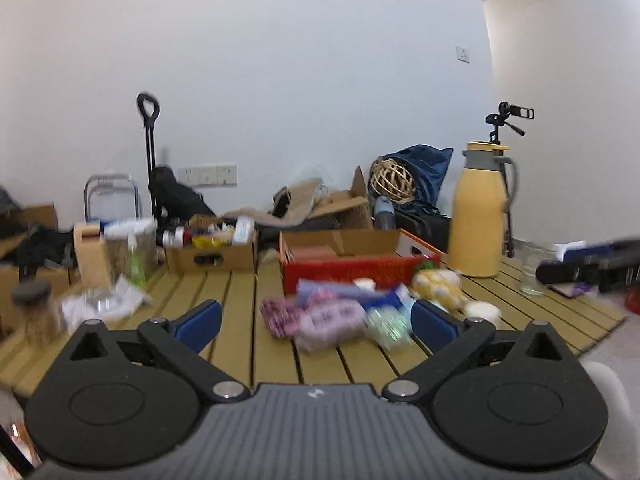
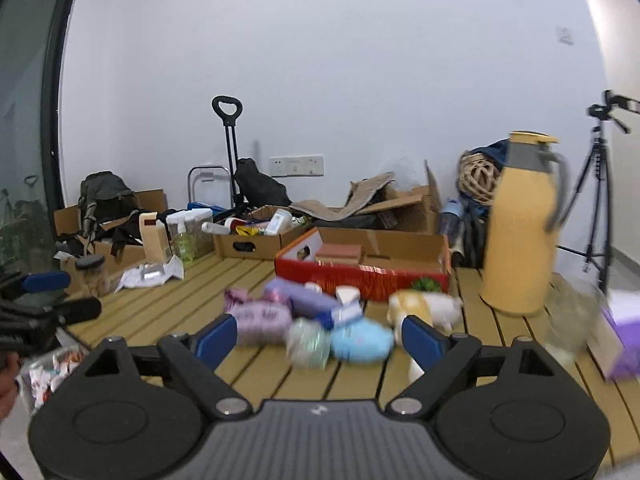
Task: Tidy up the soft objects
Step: 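Move both grippers back over the soft items on the table, then grasp the clear plastic bag with left gripper while right grasps white foam puck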
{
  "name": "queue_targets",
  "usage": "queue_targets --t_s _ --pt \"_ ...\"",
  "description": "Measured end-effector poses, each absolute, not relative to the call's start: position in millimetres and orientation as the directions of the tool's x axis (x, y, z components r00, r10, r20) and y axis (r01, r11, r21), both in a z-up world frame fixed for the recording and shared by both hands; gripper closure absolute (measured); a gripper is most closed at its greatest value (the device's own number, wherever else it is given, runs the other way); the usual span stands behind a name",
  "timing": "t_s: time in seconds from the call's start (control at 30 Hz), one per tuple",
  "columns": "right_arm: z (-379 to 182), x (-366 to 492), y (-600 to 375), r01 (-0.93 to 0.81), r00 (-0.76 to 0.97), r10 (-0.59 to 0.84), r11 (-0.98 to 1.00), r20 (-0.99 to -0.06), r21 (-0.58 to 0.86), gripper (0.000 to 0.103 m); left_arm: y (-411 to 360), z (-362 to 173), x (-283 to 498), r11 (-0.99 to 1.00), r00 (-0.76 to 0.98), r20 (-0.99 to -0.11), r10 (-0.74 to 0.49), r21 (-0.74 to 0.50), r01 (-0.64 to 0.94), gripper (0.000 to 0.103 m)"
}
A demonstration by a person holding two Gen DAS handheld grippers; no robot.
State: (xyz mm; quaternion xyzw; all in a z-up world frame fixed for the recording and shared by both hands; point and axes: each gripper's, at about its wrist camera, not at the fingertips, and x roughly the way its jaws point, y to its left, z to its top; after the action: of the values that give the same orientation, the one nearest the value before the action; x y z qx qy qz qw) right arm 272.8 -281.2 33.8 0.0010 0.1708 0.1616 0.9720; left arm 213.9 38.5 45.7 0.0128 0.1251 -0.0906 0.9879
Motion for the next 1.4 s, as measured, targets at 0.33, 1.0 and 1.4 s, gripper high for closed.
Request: queue_targets --t_s 0.33,1.0,1.4 --pt "-15.0 152.2 -255.6 -0.319 0.897 0.290 0.947 -0.334 -0.036 0.003 24.7 17.5 128.7 0.983 0.959 -0.225 -0.171 0.024 0.181 0.000" --pt "-13.2 125.6 -265.3 -0.255 0.921 0.235 0.967 -0.309 -0.025 0.003 18.6 13.8 105.2 0.977 0.949 -0.235 -0.208 -0.008 0.212 0.000" --pt "-14.8 227.2 -292.9 -0.186 0.929 0.175 0.983 -0.327 -0.001 0.004 5.7 3.8 202.8 0.984 0.933 -0.313 -0.176 -0.041 0.172 0.000"
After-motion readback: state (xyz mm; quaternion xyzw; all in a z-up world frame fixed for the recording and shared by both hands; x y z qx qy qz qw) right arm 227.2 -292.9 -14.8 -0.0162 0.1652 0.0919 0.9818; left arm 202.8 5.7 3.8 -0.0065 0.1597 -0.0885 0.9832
